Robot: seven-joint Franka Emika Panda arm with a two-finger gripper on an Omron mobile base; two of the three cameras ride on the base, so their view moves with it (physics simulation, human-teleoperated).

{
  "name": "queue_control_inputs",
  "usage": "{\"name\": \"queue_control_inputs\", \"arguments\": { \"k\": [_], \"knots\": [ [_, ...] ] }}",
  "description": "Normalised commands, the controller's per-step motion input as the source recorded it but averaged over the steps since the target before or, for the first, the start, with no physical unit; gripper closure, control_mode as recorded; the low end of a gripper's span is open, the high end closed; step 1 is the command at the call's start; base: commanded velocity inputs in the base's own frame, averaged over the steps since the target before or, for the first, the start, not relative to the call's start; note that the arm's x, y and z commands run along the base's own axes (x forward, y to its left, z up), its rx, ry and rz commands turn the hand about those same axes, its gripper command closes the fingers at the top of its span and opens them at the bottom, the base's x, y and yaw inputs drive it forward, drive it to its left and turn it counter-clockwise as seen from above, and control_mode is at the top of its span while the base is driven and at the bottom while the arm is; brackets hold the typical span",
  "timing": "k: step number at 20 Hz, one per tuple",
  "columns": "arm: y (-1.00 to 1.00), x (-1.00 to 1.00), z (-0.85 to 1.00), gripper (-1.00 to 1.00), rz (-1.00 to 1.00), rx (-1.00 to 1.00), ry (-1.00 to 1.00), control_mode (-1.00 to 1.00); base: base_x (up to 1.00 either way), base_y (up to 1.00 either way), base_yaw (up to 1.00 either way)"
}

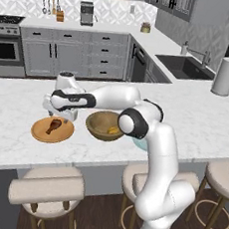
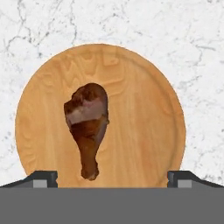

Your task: Pick the chicken drumstick and squash from their plates and place them in the bowl. Then put the bowl in the fridge.

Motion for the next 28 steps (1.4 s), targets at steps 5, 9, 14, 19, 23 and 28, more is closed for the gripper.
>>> {"name": "queue_control_inputs", "arguments": {
  "k": [5,9,14,19,23,28],
  "knots": [
    [0.00,0.08,-0.27,-1.00,0.00,-0.07,0.00,-1.00,0.00,0.00,0.00],
    [0.01,0.24,-0.16,-1.00,0.00,-0.02,0.00,-1.00,0.00,0.00,0.00],
    [0.00,0.32,-0.17,-1.00,0.00,0.00,0.00,-1.00,0.00,0.00,0.00],
    [0.09,0.39,-0.17,-1.00,0.00,0.00,0.00,-1.00,0.00,0.00,0.00],
    [0.20,0.30,-0.11,-1.00,0.00,0.00,0.00,-1.00,0.00,0.00,0.00],
    [0.22,0.01,-0.16,-1.00,0.00,0.00,0.00,-1.00,0.00,0.00,0.00]
  ]
}}
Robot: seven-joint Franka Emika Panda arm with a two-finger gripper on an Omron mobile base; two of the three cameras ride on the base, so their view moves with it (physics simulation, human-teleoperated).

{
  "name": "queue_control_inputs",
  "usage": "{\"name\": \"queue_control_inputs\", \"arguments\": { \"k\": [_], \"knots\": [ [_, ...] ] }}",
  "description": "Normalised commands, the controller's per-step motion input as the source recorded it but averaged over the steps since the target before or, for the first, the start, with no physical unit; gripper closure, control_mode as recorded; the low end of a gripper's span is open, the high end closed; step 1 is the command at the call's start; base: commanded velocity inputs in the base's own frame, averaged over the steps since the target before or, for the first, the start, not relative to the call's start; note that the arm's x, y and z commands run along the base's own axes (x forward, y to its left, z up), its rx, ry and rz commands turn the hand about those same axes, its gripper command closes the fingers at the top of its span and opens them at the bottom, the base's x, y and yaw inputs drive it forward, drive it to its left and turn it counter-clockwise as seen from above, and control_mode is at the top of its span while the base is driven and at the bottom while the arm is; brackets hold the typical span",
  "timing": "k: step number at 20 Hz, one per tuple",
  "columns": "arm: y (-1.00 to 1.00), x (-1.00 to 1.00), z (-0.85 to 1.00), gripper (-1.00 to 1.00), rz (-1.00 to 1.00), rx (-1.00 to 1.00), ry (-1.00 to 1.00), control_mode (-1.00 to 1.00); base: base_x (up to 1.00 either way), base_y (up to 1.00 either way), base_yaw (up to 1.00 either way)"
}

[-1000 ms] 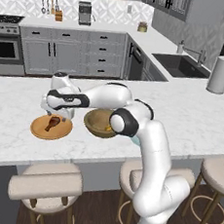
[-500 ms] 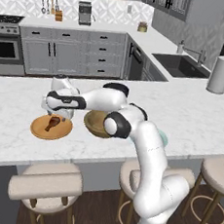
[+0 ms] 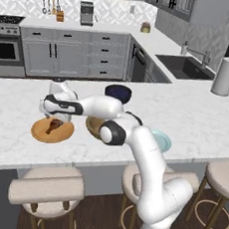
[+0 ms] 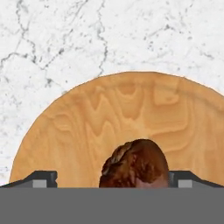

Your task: Pick the chicken drumstick and squash from their plates and place them in the bowl. Then put the bowl in the fridge.

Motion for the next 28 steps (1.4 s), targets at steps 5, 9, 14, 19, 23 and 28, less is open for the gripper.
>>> {"name": "queue_control_inputs", "arguments": {
  "k": [5,9,14,19,23,28],
  "knots": [
    [0.09,0.00,-0.25,-1.00,0.00,0.00,0.01,-1.00,0.00,0.00,0.00],
    [0.00,0.00,-0.33,-1.00,0.00,0.00,0.04,-1.00,0.00,0.00,0.00],
    [0.00,0.00,-0.25,1.00,0.00,0.00,0.04,-1.00,0.00,0.00,0.00],
    [0.00,-0.01,-0.04,1.00,0.00,0.00,0.02,-1.00,0.00,0.00,0.00],
    [-0.14,-0.18,0.02,1.00,0.00,0.00,0.00,-1.00,0.00,0.00,0.00],
    [-0.67,-0.56,0.35,1.00,0.01,0.01,0.00,-1.00,0.00,0.00,0.00]
  ]
}}
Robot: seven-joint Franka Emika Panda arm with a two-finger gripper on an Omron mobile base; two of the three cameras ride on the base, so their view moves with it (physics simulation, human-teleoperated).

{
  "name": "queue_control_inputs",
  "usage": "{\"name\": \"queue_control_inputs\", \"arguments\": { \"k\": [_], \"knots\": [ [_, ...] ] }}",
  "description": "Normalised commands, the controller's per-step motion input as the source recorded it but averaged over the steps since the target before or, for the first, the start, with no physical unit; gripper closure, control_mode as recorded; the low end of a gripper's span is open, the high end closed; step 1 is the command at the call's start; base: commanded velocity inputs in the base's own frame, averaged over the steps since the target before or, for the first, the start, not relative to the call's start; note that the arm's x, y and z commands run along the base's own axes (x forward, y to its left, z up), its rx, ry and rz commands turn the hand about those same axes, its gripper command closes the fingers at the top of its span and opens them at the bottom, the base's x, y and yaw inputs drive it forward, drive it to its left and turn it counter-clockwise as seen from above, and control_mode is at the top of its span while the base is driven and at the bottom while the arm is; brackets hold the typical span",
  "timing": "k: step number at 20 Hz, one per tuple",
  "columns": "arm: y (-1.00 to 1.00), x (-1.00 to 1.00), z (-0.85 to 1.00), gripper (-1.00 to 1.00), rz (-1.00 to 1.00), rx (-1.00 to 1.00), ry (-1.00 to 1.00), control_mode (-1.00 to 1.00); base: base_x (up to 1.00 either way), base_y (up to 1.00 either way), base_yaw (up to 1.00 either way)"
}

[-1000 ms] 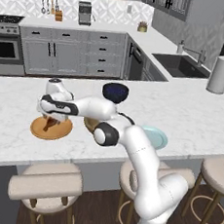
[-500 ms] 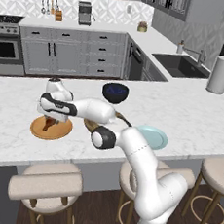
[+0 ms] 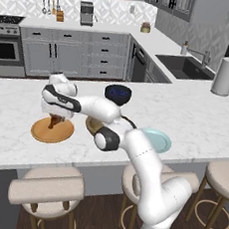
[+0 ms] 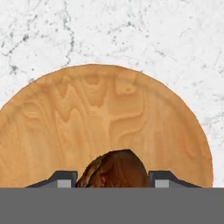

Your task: Pick the chicken drumstick and squash from their plates and place them in the bowl. Then put the bowl in the fridge.

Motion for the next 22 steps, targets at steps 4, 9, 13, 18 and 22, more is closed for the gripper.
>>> {"name": "queue_control_inputs", "arguments": {
  "k": [4,9,13,18,22],
  "knots": [
    [-0.95,-0.73,0.42,1.00,0.01,0.00,0.00,-1.00,0.00,0.00,0.00],
    [-1.00,-0.89,0.10,1.00,0.00,0.00,-0.04,-1.00,0.00,0.00,0.00],
    [-1.00,-0.73,0.00,1.00,0.00,0.00,-0.02,-1.00,0.00,0.00,0.00],
    [-1.00,-0.53,0.00,1.00,0.00,0.00,-0.06,-1.00,0.00,0.00,0.00],
    [-1.00,-0.27,-0.05,1.00,0.00,0.00,-0.07,-1.00,0.00,0.00,0.00]
  ]
}}
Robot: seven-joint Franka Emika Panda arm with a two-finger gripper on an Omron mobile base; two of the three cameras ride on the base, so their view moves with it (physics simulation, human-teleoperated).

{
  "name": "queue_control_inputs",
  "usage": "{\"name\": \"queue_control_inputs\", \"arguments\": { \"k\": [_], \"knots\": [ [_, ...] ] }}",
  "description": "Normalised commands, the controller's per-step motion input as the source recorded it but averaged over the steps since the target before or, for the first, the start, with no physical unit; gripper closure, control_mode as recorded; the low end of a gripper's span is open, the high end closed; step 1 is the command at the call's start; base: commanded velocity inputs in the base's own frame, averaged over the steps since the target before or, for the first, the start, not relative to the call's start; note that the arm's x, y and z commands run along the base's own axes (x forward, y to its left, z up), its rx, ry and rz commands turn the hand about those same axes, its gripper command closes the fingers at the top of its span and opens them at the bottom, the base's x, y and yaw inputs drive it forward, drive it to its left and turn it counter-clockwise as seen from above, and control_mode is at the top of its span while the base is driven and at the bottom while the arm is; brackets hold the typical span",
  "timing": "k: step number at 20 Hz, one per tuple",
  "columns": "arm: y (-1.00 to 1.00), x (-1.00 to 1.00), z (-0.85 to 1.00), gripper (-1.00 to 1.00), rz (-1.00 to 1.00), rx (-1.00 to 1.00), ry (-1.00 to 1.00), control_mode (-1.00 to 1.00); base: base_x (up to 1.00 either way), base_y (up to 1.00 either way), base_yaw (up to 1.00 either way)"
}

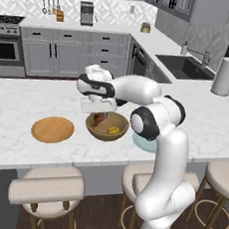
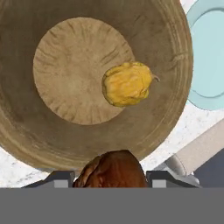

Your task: Pick the chicken drumstick and squash from their plates and place them in the bowl. Then put the bowl in the fridge.

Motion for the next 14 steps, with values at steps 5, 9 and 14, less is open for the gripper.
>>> {"name": "queue_control_inputs", "arguments": {
  "k": [5,9,14],
  "knots": [
    [-0.77,0.16,-0.16,1.00,0.00,0.01,-0.02,-1.00,0.00,0.00,0.00],
    [-0.42,0.52,-0.13,1.00,0.00,0.03,0.00,-1.00,0.00,0.00,0.00],
    [-0.05,0.62,-0.14,1.00,0.00,0.07,0.00,-1.00,0.00,0.00,0.00]
  ]
}}
